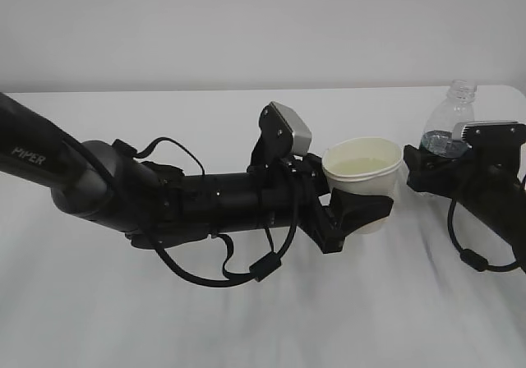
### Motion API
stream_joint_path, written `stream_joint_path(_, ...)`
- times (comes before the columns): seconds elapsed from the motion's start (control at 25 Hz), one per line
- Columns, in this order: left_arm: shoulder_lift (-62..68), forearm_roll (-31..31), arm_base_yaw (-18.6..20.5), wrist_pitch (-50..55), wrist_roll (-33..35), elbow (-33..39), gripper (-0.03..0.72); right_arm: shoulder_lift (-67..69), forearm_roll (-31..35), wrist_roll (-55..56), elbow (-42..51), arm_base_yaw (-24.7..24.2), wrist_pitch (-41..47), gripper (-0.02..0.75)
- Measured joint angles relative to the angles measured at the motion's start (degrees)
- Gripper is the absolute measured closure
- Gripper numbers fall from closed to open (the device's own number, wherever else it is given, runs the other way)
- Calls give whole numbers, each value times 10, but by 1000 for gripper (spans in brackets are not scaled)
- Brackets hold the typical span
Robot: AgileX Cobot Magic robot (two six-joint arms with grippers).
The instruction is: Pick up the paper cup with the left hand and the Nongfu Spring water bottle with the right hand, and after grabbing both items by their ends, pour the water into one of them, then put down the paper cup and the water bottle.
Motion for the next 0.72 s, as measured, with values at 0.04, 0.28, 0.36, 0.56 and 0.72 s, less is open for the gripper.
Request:
stream_joint_path(0.04,0,0,0,0,0,0,243,0,-1,0,0,0,0,140)
stream_joint_path(0.28,0,-2,0,0,0,0,244,0,-5,1,0,0,0,140)
stream_joint_path(0.36,0,-2,0,0,0,0,244,0,-1,1,0,0,0,142)
stream_joint_path(0.56,0,-4,0,-1,0,0,244,0,22,1,0,0,-1,158)
stream_joint_path(0.72,0,-14,0,-2,0,0,250,0,26,3,0,0,-1,160)
